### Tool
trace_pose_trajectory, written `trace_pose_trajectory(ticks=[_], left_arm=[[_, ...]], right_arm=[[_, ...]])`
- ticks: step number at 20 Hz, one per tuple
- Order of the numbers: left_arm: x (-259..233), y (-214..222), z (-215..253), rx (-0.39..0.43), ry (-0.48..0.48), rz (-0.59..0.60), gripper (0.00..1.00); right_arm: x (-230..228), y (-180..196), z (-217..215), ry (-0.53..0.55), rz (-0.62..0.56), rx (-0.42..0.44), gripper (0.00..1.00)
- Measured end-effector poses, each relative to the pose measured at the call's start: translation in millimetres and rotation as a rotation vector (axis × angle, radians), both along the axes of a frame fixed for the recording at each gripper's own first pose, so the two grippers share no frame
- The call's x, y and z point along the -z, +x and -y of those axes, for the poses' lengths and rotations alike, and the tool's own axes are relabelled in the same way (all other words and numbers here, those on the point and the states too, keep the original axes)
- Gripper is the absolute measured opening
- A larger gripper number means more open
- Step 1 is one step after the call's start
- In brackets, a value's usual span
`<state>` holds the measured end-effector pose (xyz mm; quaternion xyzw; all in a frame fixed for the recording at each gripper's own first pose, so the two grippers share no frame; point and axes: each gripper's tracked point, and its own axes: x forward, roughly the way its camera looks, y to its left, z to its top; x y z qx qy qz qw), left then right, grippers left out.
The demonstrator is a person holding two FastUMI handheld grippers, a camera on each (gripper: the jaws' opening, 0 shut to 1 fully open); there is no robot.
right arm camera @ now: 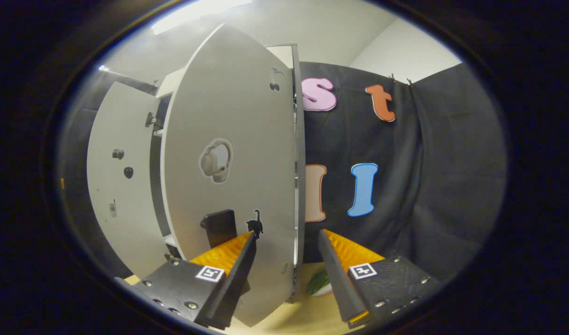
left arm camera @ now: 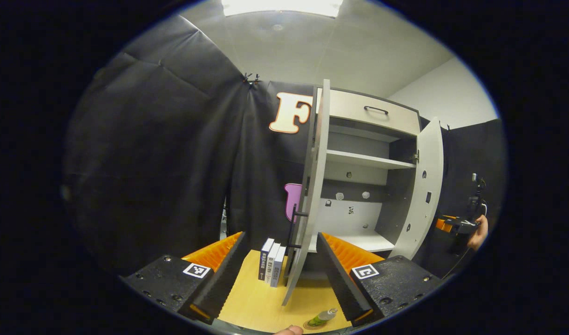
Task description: Grasp the bottle in the cabinet with the left hand and place it on the coaster, then close the right door with the right hand and the left door with the left hand.
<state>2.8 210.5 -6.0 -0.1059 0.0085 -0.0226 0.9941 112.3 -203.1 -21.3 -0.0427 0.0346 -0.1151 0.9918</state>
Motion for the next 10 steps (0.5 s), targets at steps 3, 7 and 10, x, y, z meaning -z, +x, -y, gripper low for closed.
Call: trace_pose_trajectory(ticks=[3,7,10], left_arm=[[9,-7,-12,-0.026,-0.012,-0.001,0.95],[33,-6,-31,-0.058,-0.014,-0.056,0.95],[38,1,-42,-0.089,0.0,-0.055,0.95]], right_arm=[[-7,4,-1,-0.014,0.028,0.02,0.8],[-3,8,-2,0.021,0.019,0.055,0.84],[5,13,-11,0.093,-0.003,0.074,0.8]])
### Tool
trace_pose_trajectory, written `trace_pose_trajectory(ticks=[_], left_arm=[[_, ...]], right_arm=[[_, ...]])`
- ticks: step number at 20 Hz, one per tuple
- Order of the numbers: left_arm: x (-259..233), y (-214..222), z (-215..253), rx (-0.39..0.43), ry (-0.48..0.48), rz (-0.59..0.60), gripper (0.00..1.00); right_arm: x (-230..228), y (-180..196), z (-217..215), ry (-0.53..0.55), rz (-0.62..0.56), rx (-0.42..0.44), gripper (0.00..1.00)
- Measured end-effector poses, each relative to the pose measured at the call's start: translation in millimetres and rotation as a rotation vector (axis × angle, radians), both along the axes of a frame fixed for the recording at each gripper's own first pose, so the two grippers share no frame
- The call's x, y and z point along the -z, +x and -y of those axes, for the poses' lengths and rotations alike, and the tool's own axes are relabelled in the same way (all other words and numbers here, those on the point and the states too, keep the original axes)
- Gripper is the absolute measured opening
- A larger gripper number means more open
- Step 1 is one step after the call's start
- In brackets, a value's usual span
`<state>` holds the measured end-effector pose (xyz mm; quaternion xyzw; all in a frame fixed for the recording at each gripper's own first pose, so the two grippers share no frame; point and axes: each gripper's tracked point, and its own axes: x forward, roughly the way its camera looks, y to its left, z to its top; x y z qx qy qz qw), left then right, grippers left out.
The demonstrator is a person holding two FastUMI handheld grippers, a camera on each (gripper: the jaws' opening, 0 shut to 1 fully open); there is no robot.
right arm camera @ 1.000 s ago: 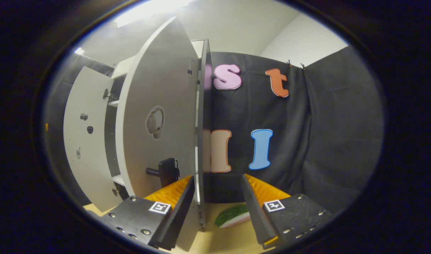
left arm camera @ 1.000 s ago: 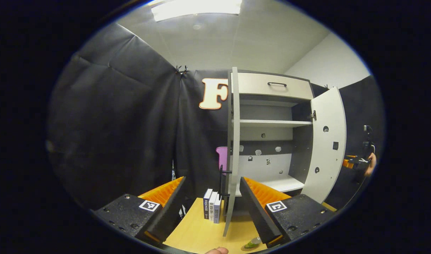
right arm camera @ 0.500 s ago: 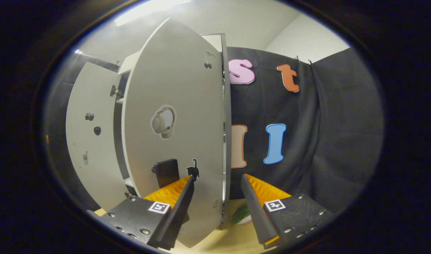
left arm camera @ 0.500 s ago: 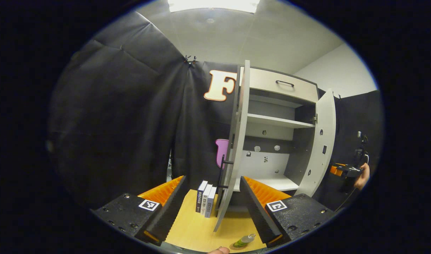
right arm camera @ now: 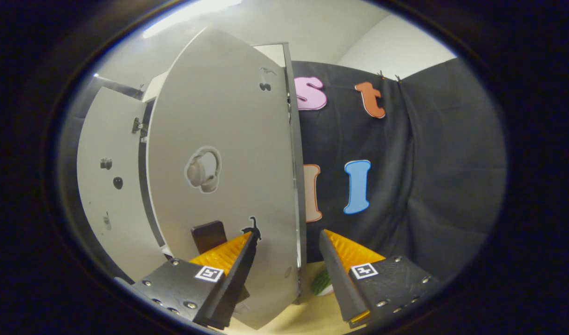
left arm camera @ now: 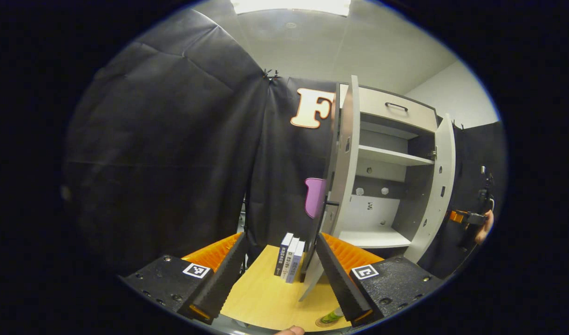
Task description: Grasp the bottle in the cabinet with the left hand and place it on the coaster, then close the right door with the right hand and the left door with the left hand.
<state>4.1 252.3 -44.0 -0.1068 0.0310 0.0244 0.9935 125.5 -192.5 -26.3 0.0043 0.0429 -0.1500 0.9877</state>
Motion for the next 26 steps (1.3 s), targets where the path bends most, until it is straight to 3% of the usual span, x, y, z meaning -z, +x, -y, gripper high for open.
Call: trace_pose_trajectory(ticks=[3,6,7,8,10,11,13,17,18,22,26], left_arm=[[6,8,3,0.015,0.007,-0.004,0.95],[10,18,-6,0.011,0.031,-0.01,0.95],[10,20,-6,0.012,0.031,-0.009,0.95],[10,22,-8,0.016,0.028,-0.008,0.95],[14,31,-14,0.02,0.03,-0.017,0.95],[17,37,-19,0.018,0.032,-0.024,0.95],[22,50,-25,0.018,0.036,-0.033,0.95],[33,81,-34,0.027,0.054,-0.051,0.95],[35,90,-34,0.033,0.057,-0.051,0.95],[36,129,-24,0.078,0.063,-0.041,0.95],[42,165,-2,0.146,0.086,-0.014,0.95]], right_arm=[[-5,10,-25,0.053,0.025,-0.064,0.85],[-16,13,-34,-0.003,0.076,-0.087,0.97],[-17,15,-37,-0.028,0.079,-0.088,0.97],[-18,15,-39,-0.05,0.08,-0.09,0.9],[-19,16,-41,-0.082,0.08,-0.082,0.99],[-20,16,-43,-0.089,0.084,-0.081,0.95],[-23,17,-47,-0.091,0.099,-0.088,0.99],[-25,17,-36,-0.081,0.103,-0.039,0.95],[-26,15,-36,-0.089,0.107,-0.031,0.99],[-26,7,-24,-0.126,0.101,-0.006,0.99],[-24,-7,-1,-0.164,0.098,0.088,0.99]])
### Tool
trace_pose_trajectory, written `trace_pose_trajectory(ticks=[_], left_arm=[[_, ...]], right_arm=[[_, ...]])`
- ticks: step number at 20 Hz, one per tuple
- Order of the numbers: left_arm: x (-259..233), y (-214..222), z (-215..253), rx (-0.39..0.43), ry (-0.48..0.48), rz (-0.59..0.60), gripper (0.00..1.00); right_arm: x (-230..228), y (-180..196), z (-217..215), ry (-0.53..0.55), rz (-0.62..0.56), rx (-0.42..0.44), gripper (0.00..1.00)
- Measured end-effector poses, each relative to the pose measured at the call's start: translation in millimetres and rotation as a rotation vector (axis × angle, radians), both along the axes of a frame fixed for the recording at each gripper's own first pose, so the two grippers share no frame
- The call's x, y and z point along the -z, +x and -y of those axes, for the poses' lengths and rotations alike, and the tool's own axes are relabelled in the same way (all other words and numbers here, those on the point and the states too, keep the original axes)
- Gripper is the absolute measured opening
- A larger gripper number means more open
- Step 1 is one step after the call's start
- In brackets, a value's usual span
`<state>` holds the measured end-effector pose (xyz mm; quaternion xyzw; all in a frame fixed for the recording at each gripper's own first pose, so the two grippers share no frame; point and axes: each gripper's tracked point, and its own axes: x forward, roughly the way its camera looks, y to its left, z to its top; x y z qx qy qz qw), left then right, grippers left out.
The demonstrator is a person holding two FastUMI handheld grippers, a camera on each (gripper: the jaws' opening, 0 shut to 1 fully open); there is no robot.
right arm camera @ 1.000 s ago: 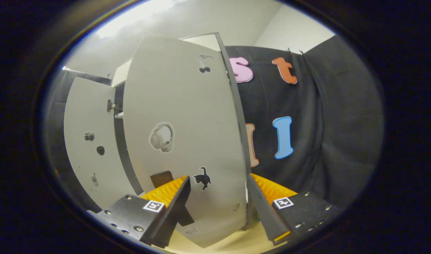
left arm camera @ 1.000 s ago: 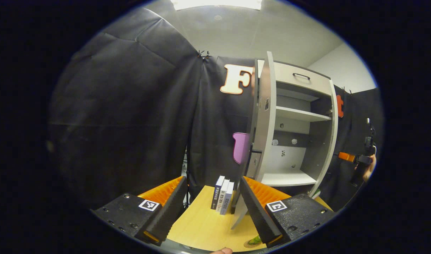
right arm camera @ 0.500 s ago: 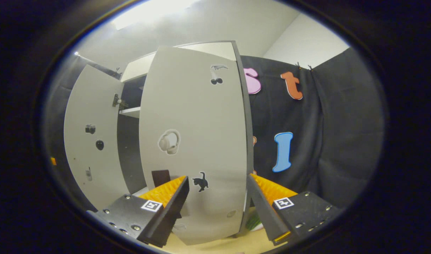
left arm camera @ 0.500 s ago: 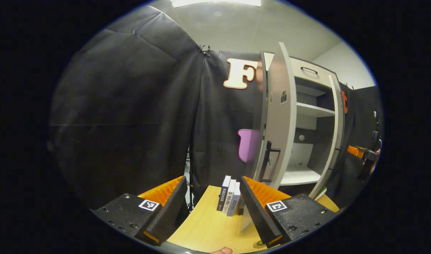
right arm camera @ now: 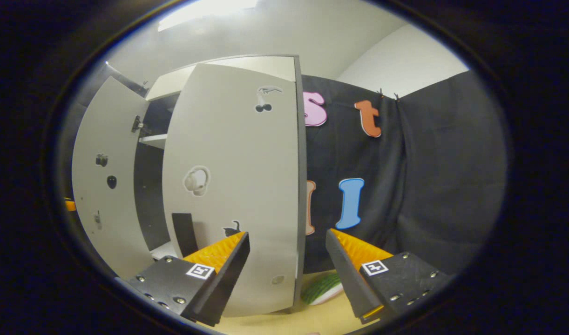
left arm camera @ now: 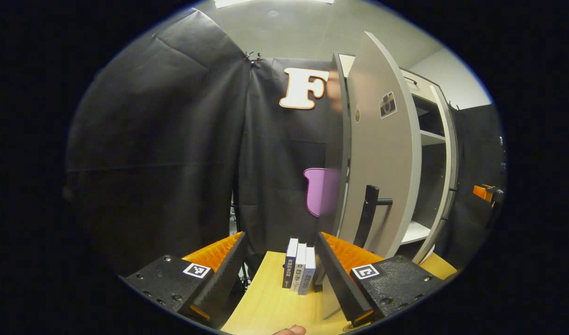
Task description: Grasp the bottle in the cabinet with the left hand and place it on the coaster, then close the right door with the right hand and the left door with the left hand.
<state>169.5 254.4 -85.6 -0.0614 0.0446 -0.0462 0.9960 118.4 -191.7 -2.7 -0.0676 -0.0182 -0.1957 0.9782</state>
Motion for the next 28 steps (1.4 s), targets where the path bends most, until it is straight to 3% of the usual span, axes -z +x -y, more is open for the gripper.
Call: trace_pose_trajectory(ticks=[3,4,5,6,9,11,15,21,28], left_arm=[[12,12,47,0.128,-0.003,-0.045,0.9],[12,21,49,0.11,0.034,-0.045,0.95],[5,15,57,0.127,0.06,-0.021,0.84],[1,13,71,0.167,0.066,-0.017,0.84],[8,10,99,0.215,0.011,-0.036,0.84],[3,9,111,0.222,0.032,-0.019,0.84],[3,4,130,0.23,0.027,-0.019,0.86],[-3,3,130,0.162,0.078,0.029,0.83],[-1,1,141,0.147,0.039,-0.004,0.86]], right_arm=[[0,-14,-5,-0.028,0.014,0.014,0.94],[0,-21,-8,-0.046,0.01,0.013,0.95],[-1,-30,-9,-0.06,0.007,0.015,0.99],[2,-38,-11,-0.065,0.0,0.013,0.95],[11,-63,-11,-0.094,-0.031,0.028,0.97],[14,-78,-9,-0.112,-0.048,0.037,0.97],[20,-98,4,-0.047,-0.057,0.041,0.97],[8,-122,5,-0.046,-0.018,-0.005,0.97],[20,-138,1,-0.021,-0.06,-0.026,0.97]])
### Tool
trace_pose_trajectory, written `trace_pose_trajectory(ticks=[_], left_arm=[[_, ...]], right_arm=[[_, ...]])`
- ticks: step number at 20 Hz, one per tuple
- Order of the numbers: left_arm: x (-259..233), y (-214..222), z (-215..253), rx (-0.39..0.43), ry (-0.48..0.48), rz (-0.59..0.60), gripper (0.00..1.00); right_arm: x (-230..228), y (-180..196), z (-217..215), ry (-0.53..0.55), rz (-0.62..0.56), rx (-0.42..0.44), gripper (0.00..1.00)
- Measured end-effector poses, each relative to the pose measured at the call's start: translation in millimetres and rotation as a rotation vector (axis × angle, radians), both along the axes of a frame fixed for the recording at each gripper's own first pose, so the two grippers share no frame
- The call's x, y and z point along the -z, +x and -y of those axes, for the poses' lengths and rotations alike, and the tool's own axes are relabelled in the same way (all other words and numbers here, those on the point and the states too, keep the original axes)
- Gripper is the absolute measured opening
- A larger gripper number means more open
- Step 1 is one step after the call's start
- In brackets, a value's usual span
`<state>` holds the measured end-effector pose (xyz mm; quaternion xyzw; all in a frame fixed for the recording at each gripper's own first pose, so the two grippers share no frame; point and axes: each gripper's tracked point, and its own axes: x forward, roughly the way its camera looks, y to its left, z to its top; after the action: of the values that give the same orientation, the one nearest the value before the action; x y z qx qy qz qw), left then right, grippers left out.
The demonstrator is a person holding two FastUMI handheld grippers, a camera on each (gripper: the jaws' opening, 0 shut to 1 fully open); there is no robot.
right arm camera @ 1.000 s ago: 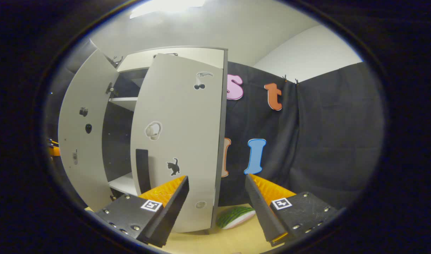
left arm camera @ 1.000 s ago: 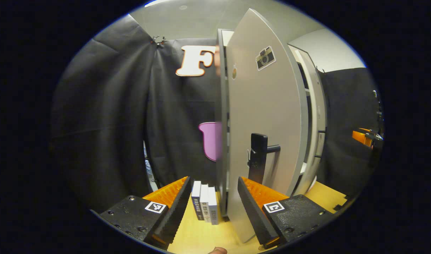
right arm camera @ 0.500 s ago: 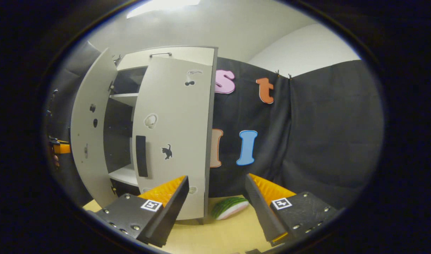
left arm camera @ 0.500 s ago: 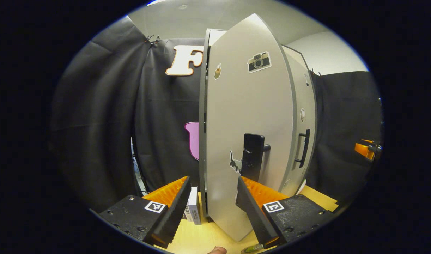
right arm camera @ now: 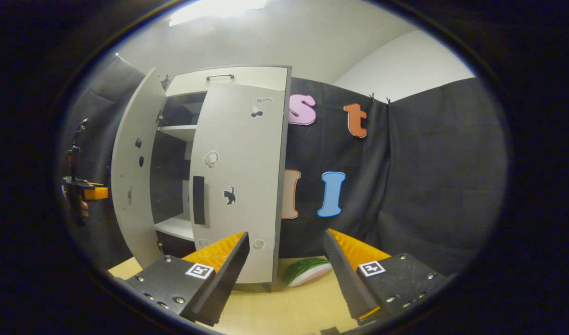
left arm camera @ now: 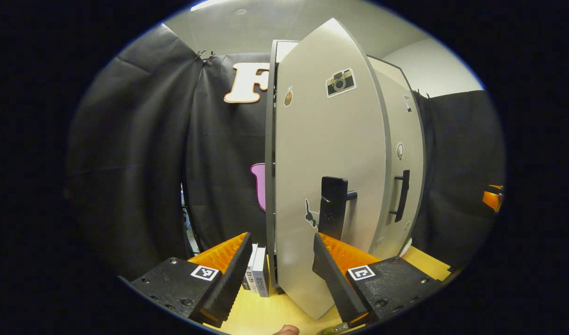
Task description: Grasp the bottle in the cabinet with the left hand and place it on the coaster, then close the right door with the right hand and the left door with the left hand.
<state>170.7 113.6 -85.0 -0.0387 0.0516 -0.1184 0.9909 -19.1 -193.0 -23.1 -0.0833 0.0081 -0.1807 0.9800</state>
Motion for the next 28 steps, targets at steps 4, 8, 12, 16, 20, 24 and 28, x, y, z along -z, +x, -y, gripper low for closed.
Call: trace_pose_trajectory(ticks=[4,8,12,16,20,24,28], left_arm=[[-2,2,11,-0.008,0.02,0.012,0.83],[-3,3,21,-0.024,0.029,0.014,0.86],[-15,3,35,-0.022,0.015,0.047,0.84],[-26,1,48,-0.019,0.006,0.064,0.92],[-50,-25,48,-0.057,-0.005,0.104,0.94],[-65,-69,49,-0.077,0.018,0.121,0.91],[-79,-102,45,-0.123,0.029,0.153,0.93]], right_arm=[[-3,-14,0,-0.006,-0.001,-0.004,0.97],[3,-29,3,-0.019,-0.024,-0.002,0.97],[-3,-38,1,0.001,-0.016,-0.019,0.99],[2,-52,-11,0.034,-0.018,-0.057,0.97],[-6,-64,-20,0.034,-0.01,-0.098,0.97],[-12,-74,-29,0.039,-0.003,-0.147,0.97],[-15,-76,-40,0.046,0.006,-0.17,0.97]])
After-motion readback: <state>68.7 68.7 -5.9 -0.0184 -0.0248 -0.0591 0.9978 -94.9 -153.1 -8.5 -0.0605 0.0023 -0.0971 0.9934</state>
